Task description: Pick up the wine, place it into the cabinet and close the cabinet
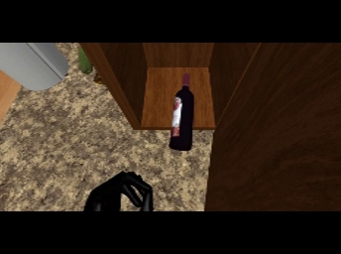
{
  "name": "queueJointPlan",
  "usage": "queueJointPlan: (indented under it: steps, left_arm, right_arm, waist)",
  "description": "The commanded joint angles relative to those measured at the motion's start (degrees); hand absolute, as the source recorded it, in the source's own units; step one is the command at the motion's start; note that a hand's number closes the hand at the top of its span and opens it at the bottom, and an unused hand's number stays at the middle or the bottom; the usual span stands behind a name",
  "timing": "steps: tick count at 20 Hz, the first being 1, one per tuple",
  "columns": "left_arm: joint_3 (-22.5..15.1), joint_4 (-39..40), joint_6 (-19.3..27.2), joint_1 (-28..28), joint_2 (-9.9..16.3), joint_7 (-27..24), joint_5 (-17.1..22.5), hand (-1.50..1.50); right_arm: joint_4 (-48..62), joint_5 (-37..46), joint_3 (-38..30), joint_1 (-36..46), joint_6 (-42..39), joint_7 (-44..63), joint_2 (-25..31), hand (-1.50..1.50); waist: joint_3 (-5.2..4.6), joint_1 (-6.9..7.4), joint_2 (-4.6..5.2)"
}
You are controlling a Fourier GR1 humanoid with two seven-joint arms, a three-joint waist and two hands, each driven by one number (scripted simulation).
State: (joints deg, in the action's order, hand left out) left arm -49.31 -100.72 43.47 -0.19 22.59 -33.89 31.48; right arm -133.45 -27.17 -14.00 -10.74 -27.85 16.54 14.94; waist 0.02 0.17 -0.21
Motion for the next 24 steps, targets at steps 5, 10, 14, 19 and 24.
queueJointPlan:
  steps: [5,10,14,19,24]
  left_arm:
    - [5.87,-7.72,-6.86,9.74,12.48,-3.26,2.14,1.50]
    - [13.67,-11.48,-11.77,10.78,19.79,-1.17,6.27,1.50]
    - [19.62,-10.17,-17.53,15.96,21.23,-5.30,10.70,1.50]
    - [24.50,-8.59,-23.09,21.36,24.88,-8.68,13.32,1.50]
    - [28.93,-10.31,-25.75,22.90,27.82,-7.28,16.63,1.50]
  right_arm:
    - [-3.88,-9.25,2.25,-8.90,-12.78,0.36,5.57,1.50]
    - [-7.45,-8.44,12.16,-11.38,-13.85,2.54,4.54,1.50]
    - [-7.94,-0.90,21.86,-11.06,-13.69,2.28,0.03,1.50]
    - [-11.66,3.48,30.90,-8.35,-14.11,4.47,-0.37,1.50]
    - [-12.75,8.54,40.89,-5.84,-13.52,6.44,-4.26,1.50]
  waist:
    - [-0.04,-0.22,-0.13]
    - [-0.06,-0.16,-0.07]
    - [-0.09,0.31,-0.08]
    - [-0.23,1.03,-0.50]
    - [-0.23,0.06,-0.94]
